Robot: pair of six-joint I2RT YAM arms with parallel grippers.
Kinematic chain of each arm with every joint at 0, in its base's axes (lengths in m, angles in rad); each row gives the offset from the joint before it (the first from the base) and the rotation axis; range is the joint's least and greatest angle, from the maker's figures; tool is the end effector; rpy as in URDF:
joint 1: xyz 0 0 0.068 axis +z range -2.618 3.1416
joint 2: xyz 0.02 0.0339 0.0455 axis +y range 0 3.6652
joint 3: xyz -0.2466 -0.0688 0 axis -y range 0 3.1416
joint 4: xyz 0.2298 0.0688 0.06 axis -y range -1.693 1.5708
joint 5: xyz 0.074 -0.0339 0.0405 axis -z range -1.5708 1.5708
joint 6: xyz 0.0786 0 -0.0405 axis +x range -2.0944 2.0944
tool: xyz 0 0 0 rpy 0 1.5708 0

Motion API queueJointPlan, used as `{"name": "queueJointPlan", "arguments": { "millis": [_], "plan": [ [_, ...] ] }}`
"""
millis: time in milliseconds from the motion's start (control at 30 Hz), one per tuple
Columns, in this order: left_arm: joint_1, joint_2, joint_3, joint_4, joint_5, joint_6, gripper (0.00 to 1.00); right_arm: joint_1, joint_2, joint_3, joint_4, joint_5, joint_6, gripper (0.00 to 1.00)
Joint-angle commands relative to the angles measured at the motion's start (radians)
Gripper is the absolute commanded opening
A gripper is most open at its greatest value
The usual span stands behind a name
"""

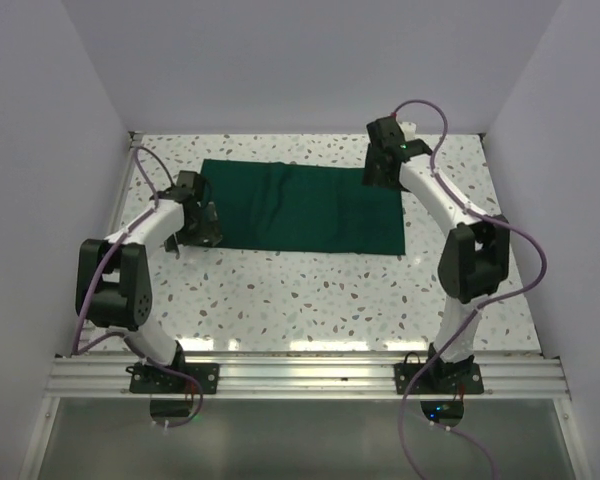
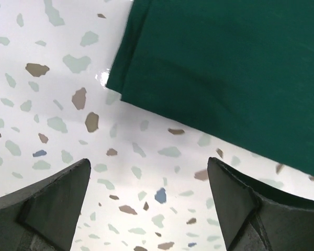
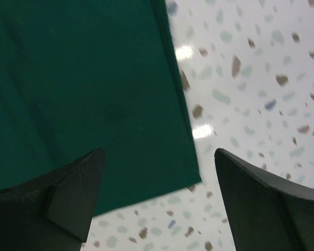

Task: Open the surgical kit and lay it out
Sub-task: Open the surgical kit at the center of the board.

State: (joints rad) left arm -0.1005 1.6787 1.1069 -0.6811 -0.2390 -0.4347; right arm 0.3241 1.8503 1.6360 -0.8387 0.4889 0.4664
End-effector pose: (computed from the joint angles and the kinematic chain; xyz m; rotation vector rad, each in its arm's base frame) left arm 0.3195 -0.0135 0.1419 -0.5126 2.7188 0.2031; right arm 0.3874 0.0912 0.2357 0.3378 2.4482 -0.3162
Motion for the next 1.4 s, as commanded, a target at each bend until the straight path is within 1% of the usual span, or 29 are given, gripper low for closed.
{"name": "queueJointPlan", "arguments": {
  "millis": [0,33,67,100,133,200,233,367,467,600,833,1000,1100,1133,1167,1367],
  "plan": [
    [-0.041,-0.076,-0.005,-0.046,-0.002,-0.033,0.96,-0.028,0.160,0.192,0.060,-0.035,-0.034,0.88],
    [-0.048,-0.083,-0.004,-0.052,-0.003,-0.038,0.96,-0.039,0.203,0.240,0.043,-0.033,-0.028,0.86],
    [-0.063,-0.099,-0.004,-0.060,-0.005,-0.042,0.96,-0.062,0.237,0.324,0.029,-0.041,-0.014,0.82],
    [-0.071,-0.105,-0.004,-0.072,-0.005,-0.050,0.96,-0.074,0.268,0.361,0.026,-0.055,-0.011,0.80],
    [-0.083,-0.112,-0.004,-0.078,-0.008,-0.055,0.96,-0.082,0.338,0.439,0.023,-0.091,-0.005,0.76],
    [-0.096,-0.128,-0.007,-0.095,-0.014,-0.068,0.97,-0.108,0.409,0.520,0.015,-0.131,-0.012,0.72],
    [-0.105,-0.134,-0.010,-0.101,-0.019,-0.073,0.96,-0.112,0.473,0.606,0.007,-0.147,-0.014,0.70],
    [-0.120,-0.160,-0.027,-0.120,-0.026,-0.098,0.96,-0.155,0.602,0.741,0.021,-0.188,-0.017,0.66],
    [-0.134,-0.174,-0.033,-0.133,-0.034,-0.110,0.96,-0.186,0.693,0.827,0.036,-0.236,-0.015,0.64],
    [-0.142,-0.171,-0.016,-0.161,-0.046,-0.122,0.96,-0.214,0.763,0.860,0.056,-0.286,-0.005,0.61],
    [-0.156,-0.146,0.008,-0.164,-0.051,-0.144,0.96,-0.220,0.803,0.841,0.076,-0.326,0.003,0.55],
    [-0.165,-0.117,0.021,-0.166,-0.049,-0.147,0.96,-0.221,0.820,0.844,0.078,-0.328,0.005,0.48],
    [-0.165,-0.114,0.024,-0.166,-0.052,-0.141,0.96,-0.220,0.826,0.844,0.079,-0.320,0.002,0.41],
    [-0.165,-0.113,0.024,-0.166,-0.055,-0.138,0.96,-0.221,0.828,0.846,0.078,-0.317,0.000,0.37],
    [-0.166,-0.111,0.025,-0.169,-0.057,-0.136,0.96,-0.220,0.825,0.845,0.072,-0.306,-0.003,0.35],
    [-0.165,-0.128,0.011,-0.166,-0.059,-0.133,0.96,-0.221,0.773,0.809,0.058,-0.259,-0.028,0.34]
  ]
}}
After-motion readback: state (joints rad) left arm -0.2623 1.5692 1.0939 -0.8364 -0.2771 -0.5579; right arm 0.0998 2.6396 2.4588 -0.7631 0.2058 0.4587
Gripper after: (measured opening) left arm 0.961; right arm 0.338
